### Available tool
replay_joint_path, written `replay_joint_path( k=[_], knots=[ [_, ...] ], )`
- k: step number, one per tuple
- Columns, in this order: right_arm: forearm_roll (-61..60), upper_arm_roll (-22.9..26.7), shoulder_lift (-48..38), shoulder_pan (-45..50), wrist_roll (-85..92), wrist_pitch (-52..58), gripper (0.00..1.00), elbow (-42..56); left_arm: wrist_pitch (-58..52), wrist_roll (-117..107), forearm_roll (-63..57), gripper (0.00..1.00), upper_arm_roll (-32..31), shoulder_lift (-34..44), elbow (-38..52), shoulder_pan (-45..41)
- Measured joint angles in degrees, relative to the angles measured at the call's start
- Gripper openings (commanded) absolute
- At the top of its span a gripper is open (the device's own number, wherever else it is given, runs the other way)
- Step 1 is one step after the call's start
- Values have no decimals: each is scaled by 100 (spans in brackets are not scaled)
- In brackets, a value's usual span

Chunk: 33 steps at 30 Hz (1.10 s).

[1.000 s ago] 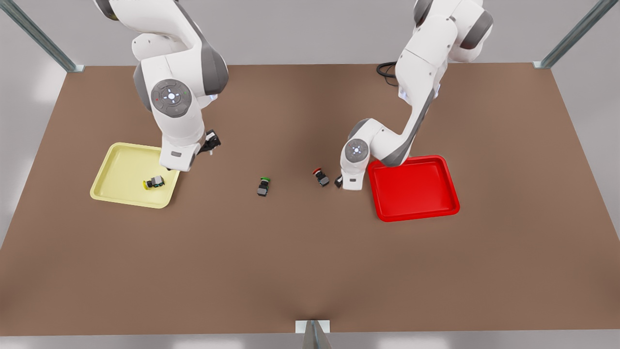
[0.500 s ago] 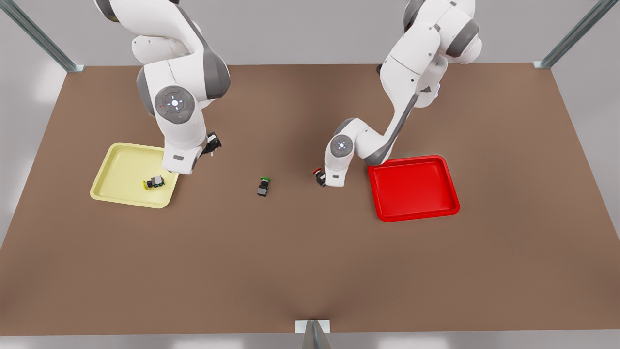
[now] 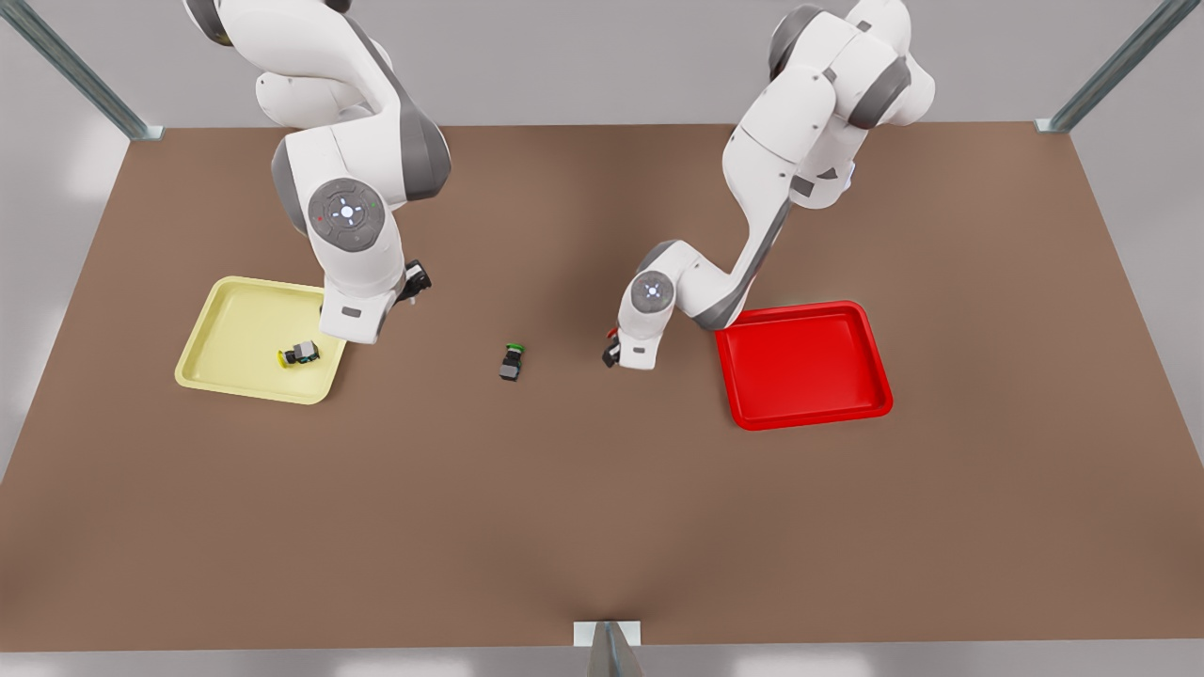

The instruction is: Place the switches on the corresponding trays according to their colors

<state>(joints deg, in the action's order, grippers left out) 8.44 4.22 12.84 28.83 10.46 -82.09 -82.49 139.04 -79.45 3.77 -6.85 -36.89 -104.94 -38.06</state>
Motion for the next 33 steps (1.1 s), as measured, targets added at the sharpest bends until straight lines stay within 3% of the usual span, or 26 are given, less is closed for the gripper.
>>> replay_joint_path(
  k=[22, 23, 26, 27, 33],
  knots=[
    [0, 0, 53, 9, -9, 185, 100, -4, 241, -13, 1, 100, 9, -20, -221, -5],
    [0, 0, 55, 5, -9, 185, 100, -4, 211, -9, 3, 97, 2, -20, -203, 8],
    [26, 0, 113, 9, -9, 185, 100, 4, 208, 52, 7, 65, 0, -37, -143, 26],
    [26, 0, 122, 6, -9, 193, 100, 9, 186, 61, 8, 61, -8, -38, -114, 34],
    [35, 0, 123, -1, -9, 193, 100, 31, 180, 79, 12, 61, -9, -38, -97, 35]
  ],
)
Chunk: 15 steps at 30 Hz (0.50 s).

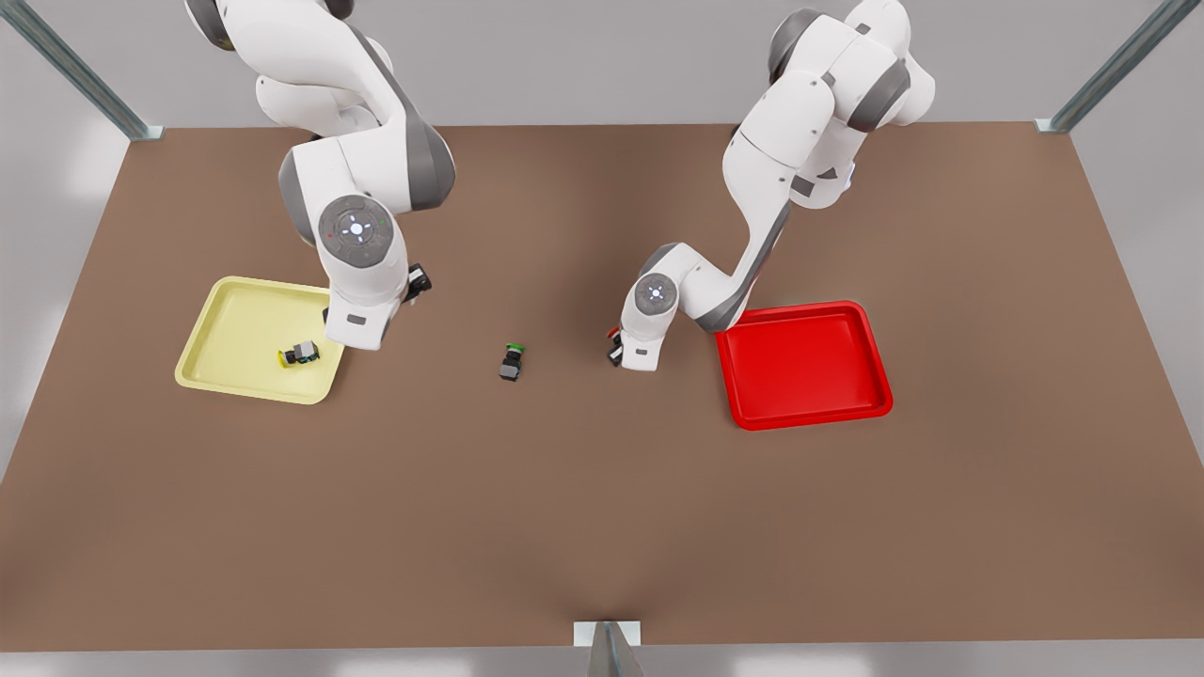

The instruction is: Place the switches on the corresponding trays according to their colors

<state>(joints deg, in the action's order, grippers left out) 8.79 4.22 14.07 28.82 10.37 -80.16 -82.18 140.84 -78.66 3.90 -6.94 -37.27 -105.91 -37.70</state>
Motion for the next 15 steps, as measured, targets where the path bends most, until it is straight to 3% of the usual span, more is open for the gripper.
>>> replay_joint_path(
  k=[15],
  knots=[
    [88, 79, -36, -117, 9, 246, 100, 228, -13, 9, 6, 56, 0, -14, 53, 9]
  ],
)
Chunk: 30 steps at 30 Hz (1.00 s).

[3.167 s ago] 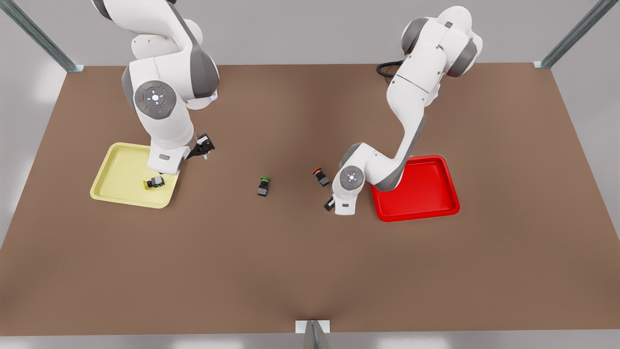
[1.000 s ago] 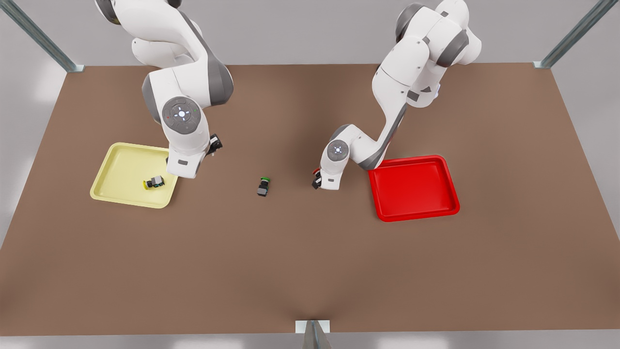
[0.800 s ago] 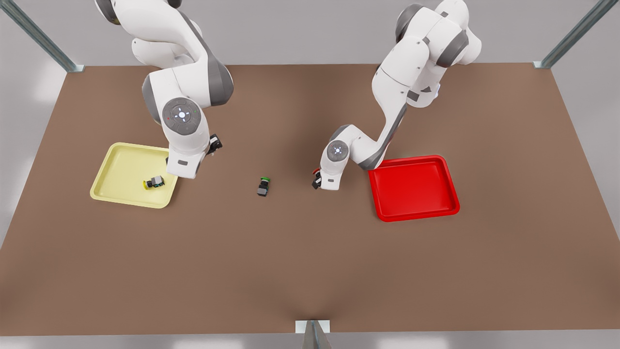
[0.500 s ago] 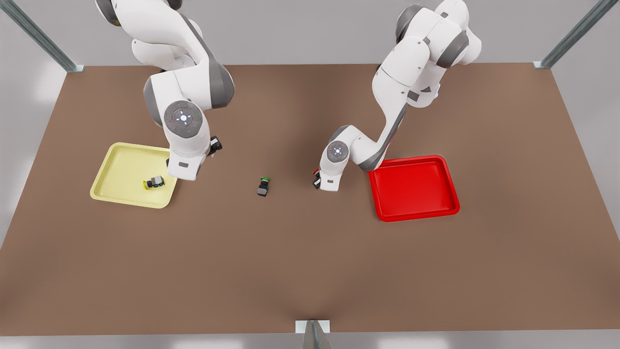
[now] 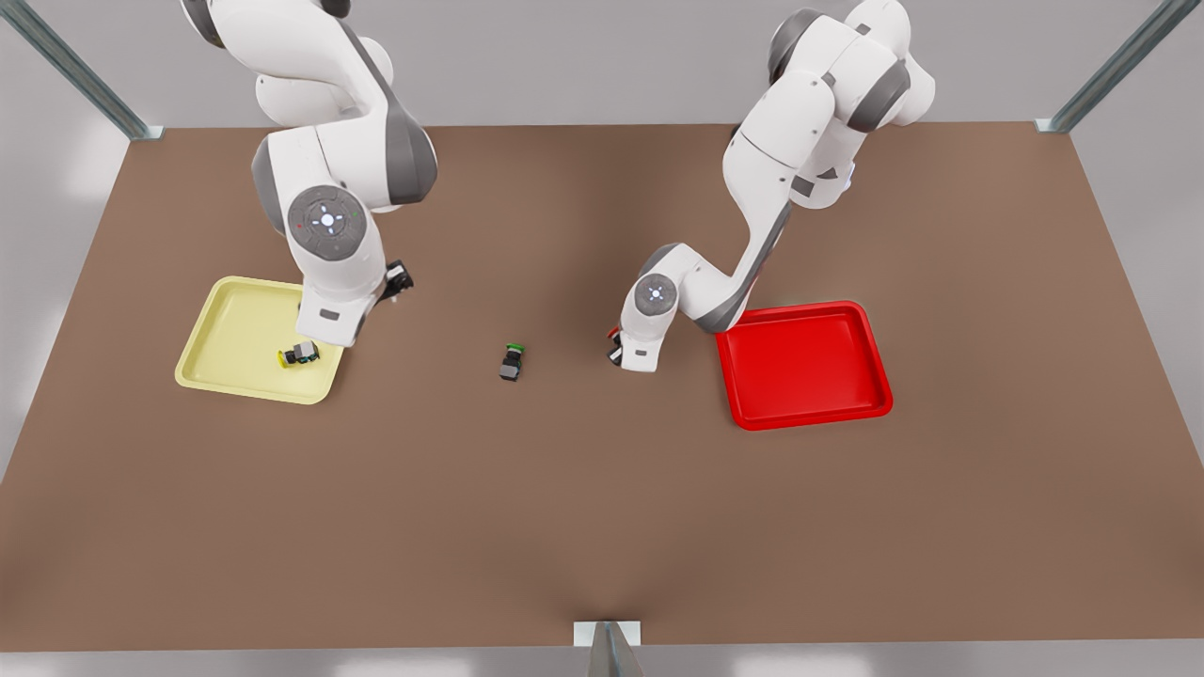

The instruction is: Place the switches on the corresponding trays according to their colors

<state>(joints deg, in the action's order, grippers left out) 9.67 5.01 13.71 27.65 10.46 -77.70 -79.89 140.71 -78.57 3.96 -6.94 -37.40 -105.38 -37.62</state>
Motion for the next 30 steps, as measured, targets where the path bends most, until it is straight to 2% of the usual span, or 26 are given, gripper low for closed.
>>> replay_joint_path(
  k=[20, 30],
  knots=[
    [237, 0, 71, -57, 8, 0, 100, -26, 0, 17, -3, 55, -9, 6, 0, 5],
    [244, 0, 89, -69, 9, -9, 100, -44, 8, -8, -15, 51, -9, -30, 43, 0]
  ],
)
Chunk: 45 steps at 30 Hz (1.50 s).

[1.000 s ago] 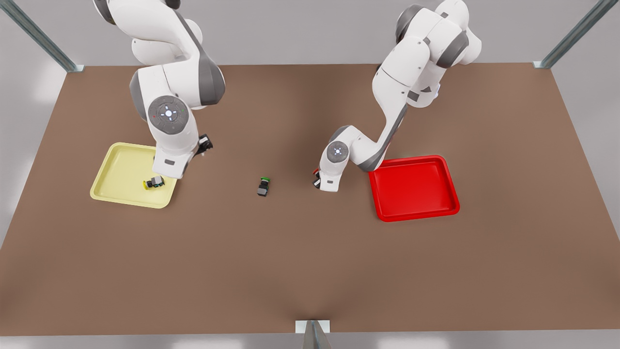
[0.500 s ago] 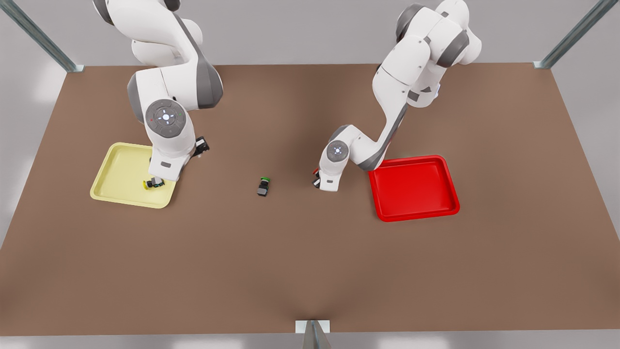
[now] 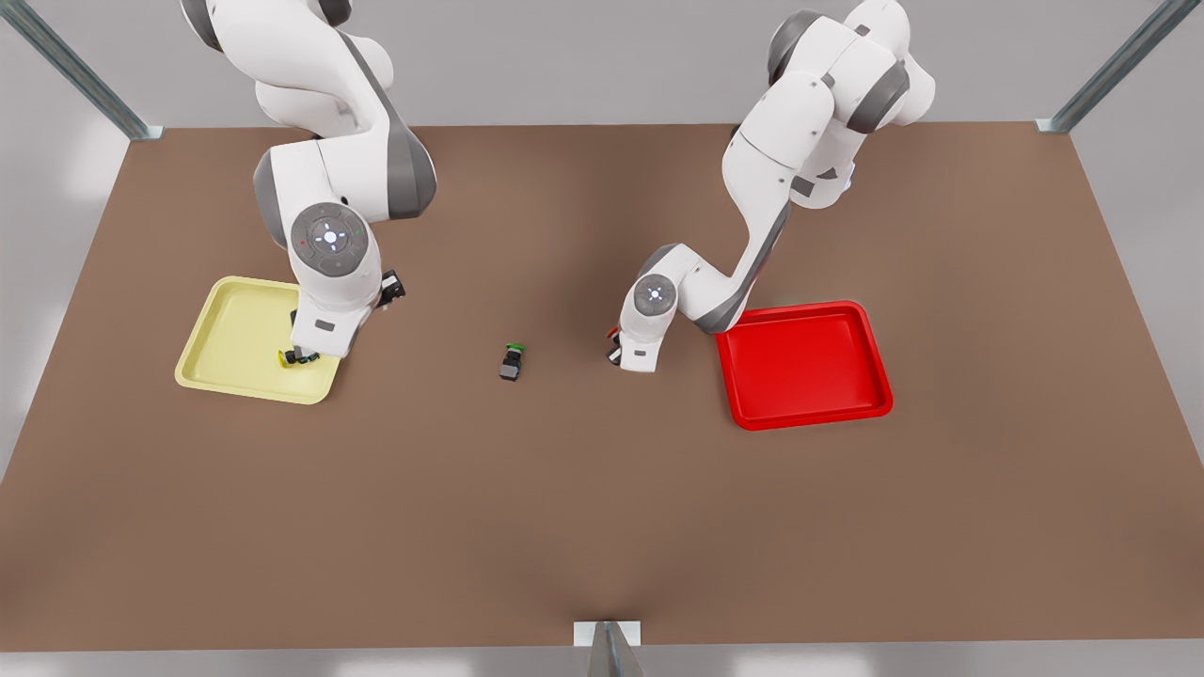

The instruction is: Place the switches on the corresponding trays according to their colors

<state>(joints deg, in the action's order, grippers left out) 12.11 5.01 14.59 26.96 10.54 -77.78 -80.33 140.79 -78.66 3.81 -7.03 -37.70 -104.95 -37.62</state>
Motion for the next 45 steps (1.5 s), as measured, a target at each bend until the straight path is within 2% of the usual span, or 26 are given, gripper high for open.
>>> replay_joint_path(
  k=[6, 12, 22, 27, 31, 32, 33, 39, 42, 43, 44, 45],
  knots=[
    [54, 0, 26, 5, 0, 0, 100, 5, -139, -11, -7, 51, -17, 178, 1, 8],
    [54, 0, 26, 2, -1, 8, 100, 19, -858, 253, -17, 51, -70, 849, -99, 385],
    [63, 0, 48, 1, 0, -8, 100, 18, -1279, 2450, -28, 51, -144, 2084, -1316, 1923],
    [63, 0, 62, -43, 8, 0, 100, 35, -1340, 3718, -47, 51, -141, 2136, -1458, 2790],
    [61, 0, 54, -42, 9, 0, 100, 44, -1371, 4089, -83, 52, -141, 2094, -1458, 3086],
    [55, 0, 46, -50, -4, 0, 100, 44, -1371, 4108, -88, 54, -141, 2092, -1458, 3095],
    [46, 8, 31, -113, -4, -5, 100, 52, -1378, 4049, -76, 100, -141, 2092, -1458, 3085],
    [11, 1, -16, -544, 18, 88, 100, 604, -1733, 4059, -37, 100, -150, 2109, -1338, 3062],
    [10, 1, -18, -854, 18, 88, 100, 915, -3435, 4241, -33, 100, -150, 2148, 23, 3063],
    [-129, -16, -22, -1063, 67, 88, 100, 924, -4261, 4435, -36, 100, -139, 2142, 761, 3074],
    [-547, -20, -27, -1462, 79, 88, 100, 931, -4881, 4993, -47, 100, -69, 2157, 1411, 3129],
    [-569, -40, -7, -1352, 70, 88, 100, 926, -5033, 6042, -114, 100, 176, 2423, 1587, 3151]
  ],
)
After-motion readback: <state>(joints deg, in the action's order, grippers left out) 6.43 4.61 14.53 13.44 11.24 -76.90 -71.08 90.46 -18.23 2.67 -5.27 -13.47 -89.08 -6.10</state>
